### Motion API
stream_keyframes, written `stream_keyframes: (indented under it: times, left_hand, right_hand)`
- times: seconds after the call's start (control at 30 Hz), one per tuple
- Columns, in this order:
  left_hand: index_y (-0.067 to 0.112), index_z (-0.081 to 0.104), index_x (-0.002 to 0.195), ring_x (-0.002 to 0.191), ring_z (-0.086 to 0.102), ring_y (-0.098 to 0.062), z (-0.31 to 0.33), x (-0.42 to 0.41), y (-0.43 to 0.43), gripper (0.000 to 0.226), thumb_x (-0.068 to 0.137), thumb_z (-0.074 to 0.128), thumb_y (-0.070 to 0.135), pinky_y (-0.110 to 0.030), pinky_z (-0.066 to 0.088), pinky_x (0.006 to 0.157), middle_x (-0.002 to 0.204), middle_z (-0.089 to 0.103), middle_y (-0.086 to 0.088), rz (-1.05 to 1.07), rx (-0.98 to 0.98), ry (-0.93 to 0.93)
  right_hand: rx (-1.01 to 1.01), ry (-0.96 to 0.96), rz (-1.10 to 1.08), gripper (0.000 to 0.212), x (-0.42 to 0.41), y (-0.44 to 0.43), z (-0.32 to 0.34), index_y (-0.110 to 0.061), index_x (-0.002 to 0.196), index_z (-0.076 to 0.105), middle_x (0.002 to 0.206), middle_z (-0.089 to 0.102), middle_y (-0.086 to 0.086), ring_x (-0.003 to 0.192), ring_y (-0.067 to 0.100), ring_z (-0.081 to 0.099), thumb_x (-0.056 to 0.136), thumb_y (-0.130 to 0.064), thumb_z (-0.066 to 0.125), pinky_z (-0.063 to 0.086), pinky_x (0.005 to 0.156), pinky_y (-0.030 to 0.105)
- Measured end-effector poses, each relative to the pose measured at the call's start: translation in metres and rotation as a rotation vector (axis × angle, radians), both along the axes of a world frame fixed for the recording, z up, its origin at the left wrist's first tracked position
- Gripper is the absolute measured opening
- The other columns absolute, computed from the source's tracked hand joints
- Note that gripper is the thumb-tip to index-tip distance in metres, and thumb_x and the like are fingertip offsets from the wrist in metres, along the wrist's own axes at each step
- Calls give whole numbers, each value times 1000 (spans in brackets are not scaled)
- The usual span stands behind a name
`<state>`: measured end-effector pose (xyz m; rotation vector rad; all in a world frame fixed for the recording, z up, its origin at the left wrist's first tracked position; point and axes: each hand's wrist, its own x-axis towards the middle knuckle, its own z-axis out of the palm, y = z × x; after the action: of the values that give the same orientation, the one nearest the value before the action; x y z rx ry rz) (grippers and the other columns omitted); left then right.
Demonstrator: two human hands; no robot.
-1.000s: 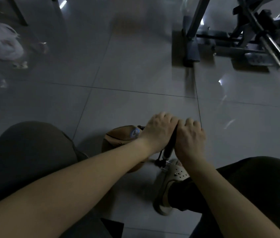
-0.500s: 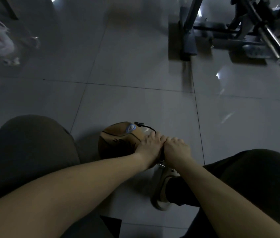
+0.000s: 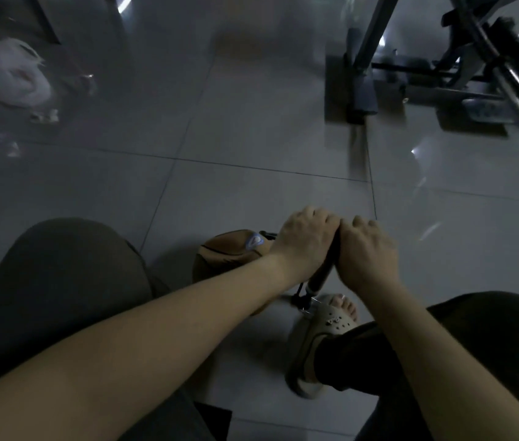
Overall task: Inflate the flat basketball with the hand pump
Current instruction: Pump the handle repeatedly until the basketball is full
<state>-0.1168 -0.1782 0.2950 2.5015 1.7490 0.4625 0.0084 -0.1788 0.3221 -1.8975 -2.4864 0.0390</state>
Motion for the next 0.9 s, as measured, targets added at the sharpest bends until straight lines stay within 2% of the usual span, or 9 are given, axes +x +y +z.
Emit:
stream_keyframes:
  times: [0.07, 0.2, 0.27, 0.4, 0.47, 0.6, 0.73, 0.83, 0.9]
  left_hand:
    - [17, 58, 91, 76, 54, -24, -31, 5, -2, 28, 82, 31, 18, -34, 42, 62, 85, 58, -5, 12, -22, 59]
    - [21, 54, 95, 77, 51, -21, -70, 6, -7, 13, 83, 51, 21, -34, 40, 66, 86, 55, -2, 18, 32, 199]
    - [19, 48, 100, 78, 49, -22, -81, 5, -14, 23, 81, 61, 24, -35, 39, 69, 88, 52, -3, 19, 36, 225]
    - [16, 40, 105, 81, 47, -23, -95, 4, -26, 34, 79, 47, 36, -37, 41, 71, 92, 53, -6, 11, -8, 253]
    - [16, 39, 108, 84, 48, -24, -91, 6, -27, 41, 77, 53, 40, -37, 41, 73, 96, 53, -6, 6, -86, 246]
    - [16, 42, 120, 105, 48, -27, -76, 5, -28, 29, 93, 45, 27, -40, 35, 94, 115, 51, -8, -21, -217, 309]
    - [21, 53, 111, 100, 55, -26, -27, -6, -8, 22, 92, 42, 20, -39, 35, 87, 108, 61, -3, -13, -46, 200]
    - [19, 57, 103, 89, 55, -24, 20, -13, 3, 23, 87, 41, 19, -37, 37, 81, 97, 62, -2, -49, 171, 88]
    - [18, 57, 104, 86, 54, -21, 31, -15, 3, 20, 88, 45, 21, -36, 39, 82, 96, 61, -1, -41, 214, 45]
  right_hand:
    - [-95, -42, -24, 19, -2, -5, -21, -16, 107, 52, 104, 55, 6, 95, 25, 52, 91, -24, 55, 49, 79, 36]
    - [-194, -130, -15, 20, -3, -8, -45, -16, 113, 49, 113, 53, 7, 103, 27, 52, 93, -21, 48, 46, 81, 36]
    - [-281, -172, -44, 25, -9, -13, -55, -15, 116, 47, 116, 51, 8, 106, 25, 51, 93, -24, 53, 45, 84, 35]
    - [-384, -195, -54, 33, -12, -18, -70, -15, 125, 45, 123, 49, 9, 112, 25, 48, 95, -28, 54, 46, 89, 35]
    - [-424, -177, -8, 38, -7, -16, -71, -13, 127, 44, 125, 50, 9, 115, 27, 47, 94, -26, 58, 47, 93, 36]
    - [-476, -48, -19, 36, -6, -20, -58, -17, 123, 50, 120, 52, 7, 114, 27, 50, 90, -21, 63, 46, 92, 36]
    - [-147, 124, -91, 13, -13, -15, -20, -14, 100, 59, 102, 58, 8, 91, 26, 55, 87, -18, 61, 50, 77, 38]
    - [119, 258, -56, 14, -7, -5, 17, -12, 92, 57, 89, 55, 6, 79, 24, 51, 86, -22, 64, 48, 67, 38]
    - [167, 235, -6, 17, -4, -2, 24, -12, 93, 56, 88, 53, 5, 77, 22, 49, 86, -24, 65, 49, 67, 39]
